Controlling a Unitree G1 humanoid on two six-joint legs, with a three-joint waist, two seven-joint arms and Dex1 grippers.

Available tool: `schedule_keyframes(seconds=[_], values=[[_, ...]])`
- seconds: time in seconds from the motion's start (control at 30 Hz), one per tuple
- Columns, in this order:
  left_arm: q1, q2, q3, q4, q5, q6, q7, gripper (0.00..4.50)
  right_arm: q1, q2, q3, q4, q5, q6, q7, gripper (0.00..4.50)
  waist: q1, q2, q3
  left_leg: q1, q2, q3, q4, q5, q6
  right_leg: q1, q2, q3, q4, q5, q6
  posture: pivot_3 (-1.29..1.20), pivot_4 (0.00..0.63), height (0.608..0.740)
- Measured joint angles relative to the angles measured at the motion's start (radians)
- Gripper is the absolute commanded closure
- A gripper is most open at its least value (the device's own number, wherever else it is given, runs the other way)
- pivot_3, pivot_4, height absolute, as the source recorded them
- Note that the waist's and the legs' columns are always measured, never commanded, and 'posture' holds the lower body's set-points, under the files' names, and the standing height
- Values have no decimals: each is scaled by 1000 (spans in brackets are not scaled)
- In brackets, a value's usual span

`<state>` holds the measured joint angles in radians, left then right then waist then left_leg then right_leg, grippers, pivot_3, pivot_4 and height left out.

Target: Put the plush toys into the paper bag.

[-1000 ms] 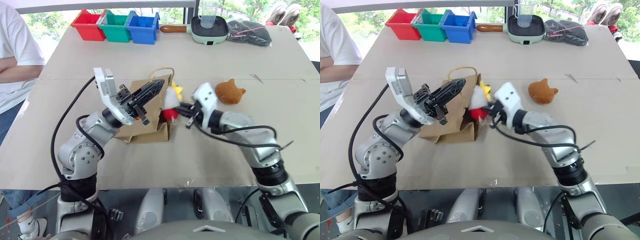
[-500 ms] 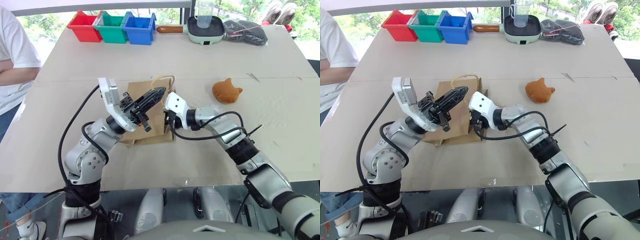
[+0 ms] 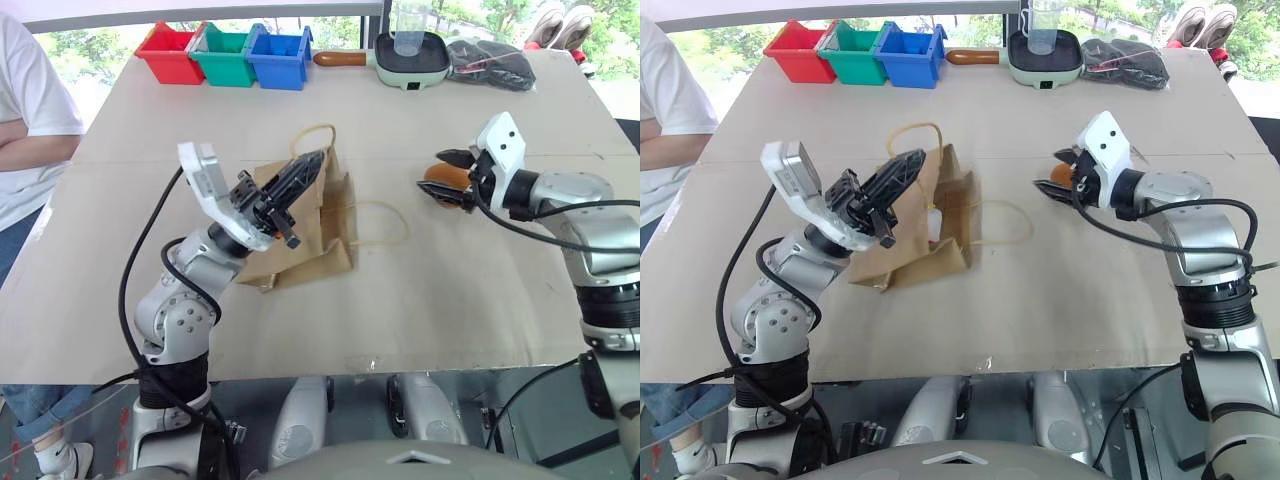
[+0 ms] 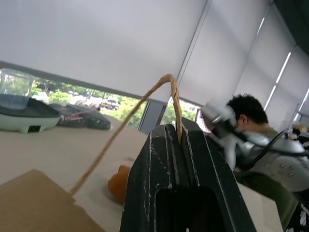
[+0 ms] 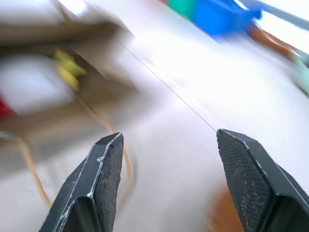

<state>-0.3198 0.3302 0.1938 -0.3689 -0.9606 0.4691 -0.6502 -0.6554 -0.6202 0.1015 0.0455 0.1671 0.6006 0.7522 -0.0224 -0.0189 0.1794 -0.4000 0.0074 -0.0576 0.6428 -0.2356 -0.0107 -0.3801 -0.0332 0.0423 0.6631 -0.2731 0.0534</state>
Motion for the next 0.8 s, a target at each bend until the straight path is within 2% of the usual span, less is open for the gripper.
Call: schedule_keyframes(seconds=[0.1, 0.13, 0.17, 0.2, 0.23, 0.27, 0.33, 0.53, 0.67, 0.8], values=[[-55, -17, 13, -5, -74, 27, 54, 4500, -41, 28, 66, 195, -87, 27, -47, 1600, 0, 0, 0, -1, 0, 1, 1, 0, 0, 0, 0, 1, 0, 0, 0, 0, 150, 740], [-66, -18, 20, -8, -101, 37, 73, 4500, -56, 53, 77, 239, -96, 22, -53, 2118, -4, 0, 0, -1, 0, 0, 0, 0, 0, 0, 0, 1, 0, 0, 0, 0, 150, 740], [-68, -15, 26, -15, -114, 46, 81, 4500, -76, 71, 88, 275, -112, 2, -62, 2336, -11, 0, 0, 0, 0, 0, 0, 0, 0, 0, 0, 2, 0, 0, 0, 0, 150, 740], [-56, -2, 27, -21, -128, 56, 84, 4500, -104, 78, 98, 327, -144, -49, -75, 3109, -16, 0, 0, 0, 0, -1, 0, 0, 0, 0, 0, 2, -1, 0, 0, 0, 150, 740], [-54, -1, 28, -21, -128, 57, 84, 4500, -104, 78, 98, 329, -146, -54, -76, 3301, -16, 0, 0, 0, 0, -1, 0, 0, 0, 0, 0, 2, -1, 0, 0, 0, 150, 740], [-24, 14, 32, -31, -129, 59, 80, 4500, -103, 79, 101, 341, -162, -96, -81, 3876, -16, -1, 0, 0, 0, -1, 0, 0, 0, 0, 0, 2, -1, 0, 0, 0, 150, 740], [34, 30, 31, -39, -121, 66, 69, 4500, -89, 68, 98, 347, -171, -152, -81, 4463, -16, 0, 0, 0, 0, -1, 0, 0, 0, 0, 0, 2, -1, 0, 0, 0, 150, 740], [142, 38, 31, -97, -126, 72, 70, 4500, 2, 3, 27, 259, -149, -257, -55, 4463, -3, 1, 1, -1, 0, -2, 1, 0, 0, 0, -1, 1, 0, 0, 0, 0, 150, 740], [170, 53, 33, -133, -142, 75, 77, 4500, -2, -18, -69, 55, -74, -294, -17, 4463, -10, 2, 2, 0, 1, -3, 0, 0, 0, 0, 0, 1, 0, 0, 0, 0, 150, 740], [179, 59, 33, -134, -142, 74, 80, 4500, -31, -135, -53, -26, -161, -428, 7, 4463, -7, 3, 2, -1, 0, -2, 0, 0, 0, 0, 0, 1, -1, 0, 0, 0, 150, 740]])
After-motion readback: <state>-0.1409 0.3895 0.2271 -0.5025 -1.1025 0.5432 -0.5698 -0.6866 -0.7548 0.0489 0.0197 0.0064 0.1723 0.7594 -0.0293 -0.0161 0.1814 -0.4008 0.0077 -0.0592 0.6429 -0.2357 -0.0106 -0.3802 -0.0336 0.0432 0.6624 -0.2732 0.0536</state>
